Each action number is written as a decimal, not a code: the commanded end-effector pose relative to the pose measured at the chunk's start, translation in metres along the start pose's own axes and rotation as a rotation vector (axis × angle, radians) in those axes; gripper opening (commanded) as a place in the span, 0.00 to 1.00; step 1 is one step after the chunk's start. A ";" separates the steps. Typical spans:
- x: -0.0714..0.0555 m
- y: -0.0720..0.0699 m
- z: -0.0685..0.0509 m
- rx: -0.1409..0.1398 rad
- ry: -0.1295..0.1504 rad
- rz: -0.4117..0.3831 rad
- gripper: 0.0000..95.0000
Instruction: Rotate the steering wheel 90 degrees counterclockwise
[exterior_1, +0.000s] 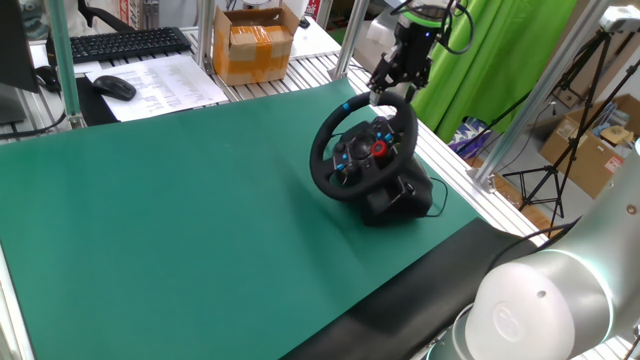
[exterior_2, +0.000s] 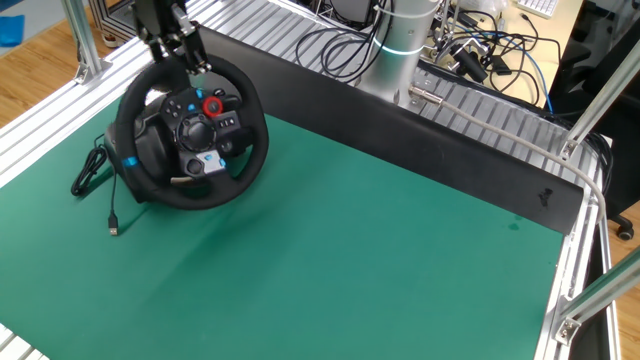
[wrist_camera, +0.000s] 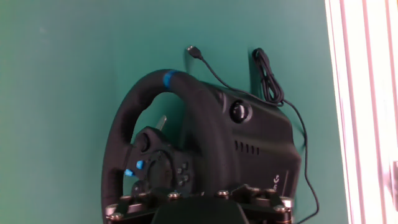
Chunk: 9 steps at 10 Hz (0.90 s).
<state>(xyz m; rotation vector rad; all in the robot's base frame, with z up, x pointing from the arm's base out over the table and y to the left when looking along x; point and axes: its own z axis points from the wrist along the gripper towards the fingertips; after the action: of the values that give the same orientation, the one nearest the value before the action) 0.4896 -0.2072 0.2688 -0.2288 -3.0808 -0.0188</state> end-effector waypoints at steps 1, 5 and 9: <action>0.003 0.007 -0.005 0.001 0.001 0.005 0.80; 0.006 0.013 -0.008 -0.003 0.006 0.010 0.80; 0.006 0.013 -0.008 -0.003 0.006 0.010 0.80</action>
<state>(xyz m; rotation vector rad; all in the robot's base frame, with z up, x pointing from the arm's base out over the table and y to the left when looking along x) 0.4855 -0.1931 0.2775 -0.2439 -3.0730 -0.0244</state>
